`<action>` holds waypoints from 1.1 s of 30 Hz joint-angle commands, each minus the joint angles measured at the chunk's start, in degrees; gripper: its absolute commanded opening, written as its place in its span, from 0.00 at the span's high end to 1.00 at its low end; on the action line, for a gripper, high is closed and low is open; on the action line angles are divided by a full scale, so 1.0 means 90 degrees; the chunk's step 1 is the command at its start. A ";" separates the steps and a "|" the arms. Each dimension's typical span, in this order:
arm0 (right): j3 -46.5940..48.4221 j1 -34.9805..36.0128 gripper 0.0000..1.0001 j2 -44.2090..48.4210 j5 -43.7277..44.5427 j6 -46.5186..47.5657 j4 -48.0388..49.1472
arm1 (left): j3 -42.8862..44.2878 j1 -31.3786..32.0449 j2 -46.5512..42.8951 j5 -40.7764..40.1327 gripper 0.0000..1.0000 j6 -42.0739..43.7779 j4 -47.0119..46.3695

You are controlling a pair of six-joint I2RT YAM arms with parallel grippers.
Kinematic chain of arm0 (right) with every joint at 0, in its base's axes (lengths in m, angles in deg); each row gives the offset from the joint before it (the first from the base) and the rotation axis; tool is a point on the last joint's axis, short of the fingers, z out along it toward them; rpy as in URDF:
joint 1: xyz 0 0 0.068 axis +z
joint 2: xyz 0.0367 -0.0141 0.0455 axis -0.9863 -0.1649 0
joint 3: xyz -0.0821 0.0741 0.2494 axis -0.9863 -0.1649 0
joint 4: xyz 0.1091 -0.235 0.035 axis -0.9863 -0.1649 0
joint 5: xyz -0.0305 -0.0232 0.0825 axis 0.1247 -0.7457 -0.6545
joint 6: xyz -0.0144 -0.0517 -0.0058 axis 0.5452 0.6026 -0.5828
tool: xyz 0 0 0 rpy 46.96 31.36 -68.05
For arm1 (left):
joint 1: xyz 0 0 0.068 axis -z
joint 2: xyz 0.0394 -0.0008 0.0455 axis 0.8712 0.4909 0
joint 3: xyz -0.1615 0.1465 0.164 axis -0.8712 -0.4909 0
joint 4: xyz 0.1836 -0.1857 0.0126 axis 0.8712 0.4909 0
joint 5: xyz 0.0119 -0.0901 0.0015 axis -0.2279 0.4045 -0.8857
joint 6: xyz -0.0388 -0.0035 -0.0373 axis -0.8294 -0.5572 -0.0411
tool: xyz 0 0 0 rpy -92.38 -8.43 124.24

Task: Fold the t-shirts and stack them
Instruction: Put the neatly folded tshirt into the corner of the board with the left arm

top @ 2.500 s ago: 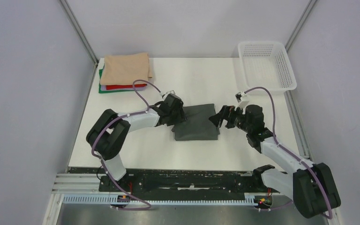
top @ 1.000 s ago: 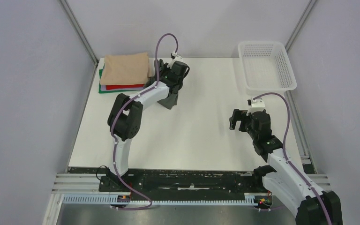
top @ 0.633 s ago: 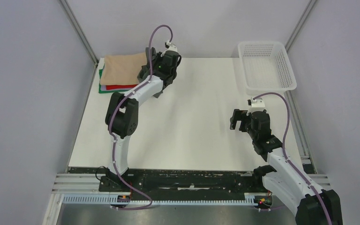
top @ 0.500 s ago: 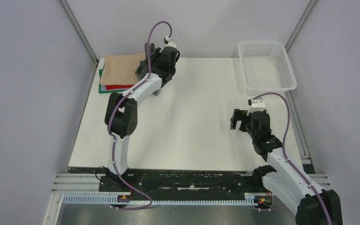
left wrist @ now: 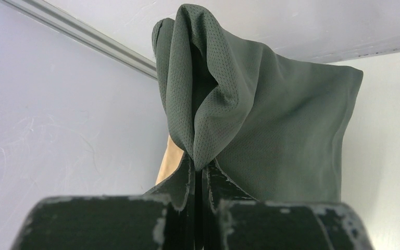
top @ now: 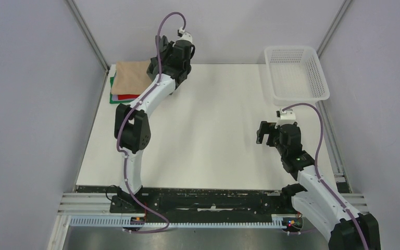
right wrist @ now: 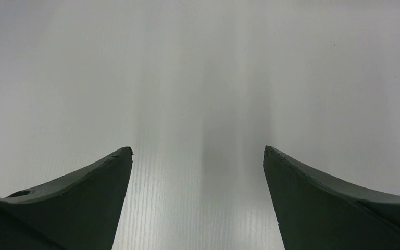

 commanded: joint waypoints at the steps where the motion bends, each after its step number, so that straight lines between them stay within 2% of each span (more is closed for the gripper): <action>1: -0.0046 -0.0022 0.02 0.0102 0.0189 0.0016 0.0048 | 0.0327 -0.0278 -0.0526 0.0206 0.98 -0.0352 0.0299; 16: -0.0025 -0.0026 0.02 0.0038 0.0309 0.0007 0.0028 | 0.0440 -0.1277 -0.0556 0.1496 0.98 -0.0776 0.0859; 33: 0.0060 -0.0020 0.02 -0.0144 0.0572 0.0041 -0.0004 | 0.0604 -0.2342 0.0207 0.2383 0.98 -0.1531 0.1008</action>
